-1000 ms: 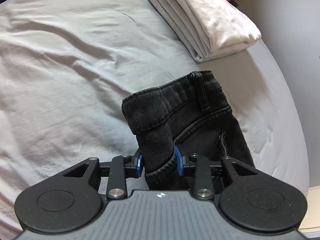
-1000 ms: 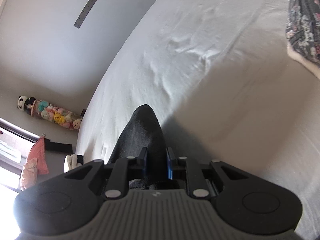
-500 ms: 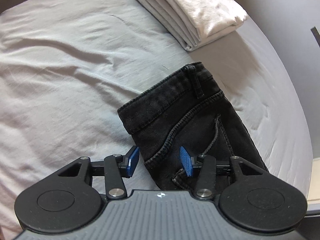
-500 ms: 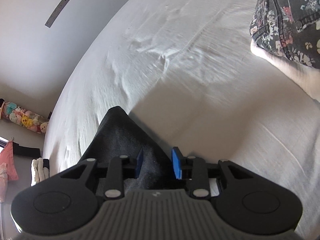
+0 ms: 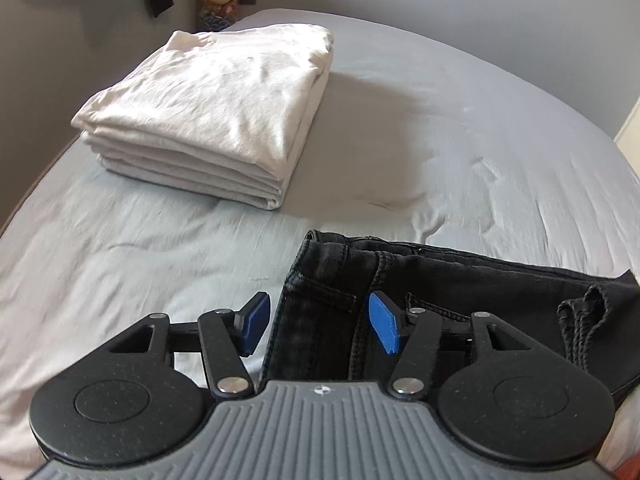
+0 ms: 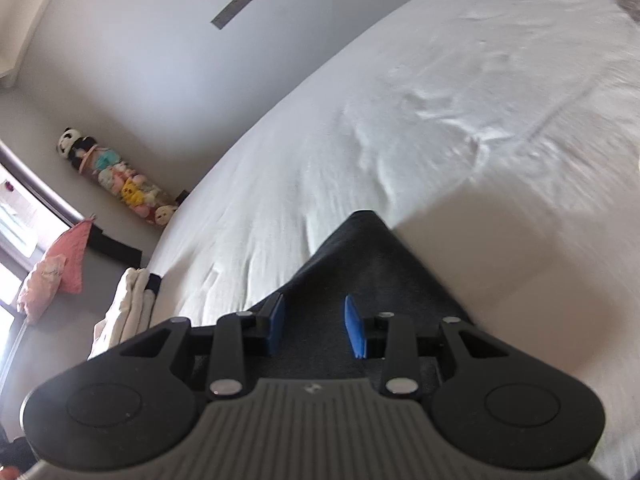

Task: Fold clothes

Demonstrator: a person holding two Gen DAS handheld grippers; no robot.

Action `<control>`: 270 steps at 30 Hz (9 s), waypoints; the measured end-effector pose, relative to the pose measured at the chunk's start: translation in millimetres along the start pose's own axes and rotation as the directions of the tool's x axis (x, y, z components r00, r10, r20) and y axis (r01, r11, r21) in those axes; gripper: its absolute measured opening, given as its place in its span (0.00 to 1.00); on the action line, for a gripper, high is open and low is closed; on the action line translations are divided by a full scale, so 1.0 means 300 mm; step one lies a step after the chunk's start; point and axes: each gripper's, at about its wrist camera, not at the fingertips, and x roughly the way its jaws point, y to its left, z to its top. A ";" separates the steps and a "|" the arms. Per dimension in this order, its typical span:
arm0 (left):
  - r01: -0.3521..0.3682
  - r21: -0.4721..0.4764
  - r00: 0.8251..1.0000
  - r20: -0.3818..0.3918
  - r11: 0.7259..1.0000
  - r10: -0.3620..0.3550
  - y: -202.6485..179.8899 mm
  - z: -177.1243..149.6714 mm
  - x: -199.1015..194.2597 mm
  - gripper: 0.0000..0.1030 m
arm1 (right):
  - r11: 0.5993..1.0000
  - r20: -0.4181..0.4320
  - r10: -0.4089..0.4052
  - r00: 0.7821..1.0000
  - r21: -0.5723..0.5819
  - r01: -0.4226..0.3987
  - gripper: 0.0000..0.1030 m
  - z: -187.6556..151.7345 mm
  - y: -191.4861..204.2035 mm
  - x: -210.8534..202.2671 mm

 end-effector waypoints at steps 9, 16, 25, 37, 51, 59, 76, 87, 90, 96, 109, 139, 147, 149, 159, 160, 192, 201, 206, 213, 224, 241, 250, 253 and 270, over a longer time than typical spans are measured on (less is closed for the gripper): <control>0.108 -0.010 0.994 -0.029 0.994 -0.108 0.053 0.054 0.173 0.41 | 0.982 -0.102 0.145 0.984 -0.109 -0.156 0.38 -0.039 0.076 0.171; 0.106 0.048 0.992 0.065 0.993 -0.109 -0.006 0.044 0.103 0.17 | 0.978 -0.136 0.137 0.981 -0.136 -0.156 0.39 -0.055 0.088 0.213; 0.060 0.065 0.987 0.148 0.996 -0.069 -0.056 0.143 0.062 0.16 | 0.935 -0.172 0.200 0.965 -0.262 -0.240 0.38 -0.081 0.193 0.213; -0.012 0.094 0.999 0.041 0.996 0.008 -0.041 0.108 0.237 0.16 | 0.875 -0.237 -0.028 0.971 -0.475 -0.091 0.36 -0.137 0.303 0.470; -0.020 0.051 0.999 0.037 0.998 0.018 0.003 0.084 0.111 0.52 | 0.808 -0.188 -0.023 0.982 -0.582 -0.092 0.38 -0.184 0.363 0.411; 0.077 -0.200 0.994 -0.058 0.977 -0.090 0.150 -0.059 0.074 0.63 | 0.784 -0.138 0.048 0.989 -0.609 -0.123 0.38 -0.234 0.440 0.268; 0.149 -0.441 0.971 -0.104 0.885 -0.215 0.283 -0.231 0.096 0.67 | 0.617 -0.394 -0.063 0.917 -0.738 -0.274 0.14 -0.650 0.620 0.325; 0.169 -0.451 0.935 -0.207 0.876 -0.287 0.323 -0.232 0.061 0.72 | 0.608 -0.412 -0.082 0.908 -0.742 -0.281 0.14 -0.659 0.609 0.371; 0.191 -0.525 0.916 -0.207 0.829 -0.342 0.358 -0.269 0.081 0.75 | 0.607 -0.409 -0.079 0.909 -0.743 -0.281 0.14 -0.661 0.613 0.370; 0.232 -0.598 0.923 -0.115 0.767 -0.368 0.378 -0.307 0.113 0.78 | 0.618 -0.413 -0.066 0.908 -0.731 -0.287 0.15 -0.663 0.612 0.369; 0.258 -0.613 0.946 0.002 0.747 -0.325 0.337 -0.303 0.111 0.30 | 0.624 -0.418 -0.048 0.907 -0.721 -0.300 0.16 -0.650 0.611 0.352; 0.368 0.170 0.888 0.228 0.914 -0.400 -0.560 0.121 -0.500 0.15 | 0.703 -0.210 -0.162 0.964 -0.710 -0.037 0.09 -0.262 0.380 0.237; 0.326 0.368 0.898 0.169 0.871 -0.407 -0.907 0.121 -0.486 0.15 | 0.814 -0.020 -0.161 0.987 -0.568 0.121 0.11 -0.046 0.264 0.030; 0.325 0.403 0.899 0.151 0.856 -0.412 -0.996 0.119 -0.469 0.15 | 0.843 0.020 -0.168 0.986 -0.515 0.155 0.11 0.008 0.223 -0.023; 0.393 0.580 0.895 -0.065 0.713 -0.440 -1.501 -0.012 -0.280 0.14 | 0.944 0.033 -0.159 0.987 -0.287 0.161 0.13 0.180 -0.027 -0.197; 0.406 0.593 0.893 -0.093 0.695 -0.441 -1.546 -0.035 -0.251 0.14 | 0.946 0.027 -0.156 0.987 -0.284 0.157 0.14 0.188 -0.040 -0.202; 0.397 0.414 0.916 -0.127 0.819 -0.380 -1.222 -0.281 -0.080 0.61 | 0.932 -0.165 -0.097 0.982 -0.362 0.032 0.41 0.153 -0.103 -0.260; 0.247 0.385 0.967 -0.155 0.889 -0.202 -0.959 -0.442 -0.049 0.67 | 0.914 -0.250 -0.178 0.952 -0.400 0.066 0.22 0.102 -0.067 -0.182; 0.261 0.314 0.960 -0.189 0.913 -0.209 -0.912 -0.487 0.029 0.66 | 0.900 -0.307 -0.258 0.916 -0.422 0.112 0.17 0.082 -0.078 -0.117; 0.284 0.248 0.948 -0.217 0.926 -0.233 -0.889 -0.482 0.082 0.60 | 0.900 -0.354 -0.299 0.886 -0.412 0.139 0.17 0.063 -0.109 -0.055; 0.352 0.116 0.936 -0.059 0.929 -0.347 -0.814 -0.440 -0.045 0.71 | 0.941 -0.323 -0.201 0.925 -0.327 0.091 0.61 0.128 -0.126 -0.127; 0.449 -0.418 0.835 -0.120 0.790 -0.538 -0.670 -0.315 0.324 0.75 | 0.996 -0.442 0.044 0.896 0.086 -0.006 0.70 0.118 -0.295 0.048; 0.447 -0.399 0.831 -0.147 0.801 -0.537 -0.676 -0.291 0.312 0.45 | 0.995 -0.463 0.052 0.885 0.094 -0.009 0.54 0.121 -0.243 0.062; 0.450 -0.379 0.834 -0.145 0.809 -0.532 -0.655 -0.263 0.279 0.36 | 0.996 -0.480 0.059 0.875 0.086 -0.020 0.53 0.122 -0.194 0.058; 0.359 -0.305 0.879 -0.205 0.882 -0.429 -0.423 -0.210 0.220 0.36 | 0.994 -0.562 0.103 0.821 0.031 -0.104 0.49 -0.093 0.081 0.128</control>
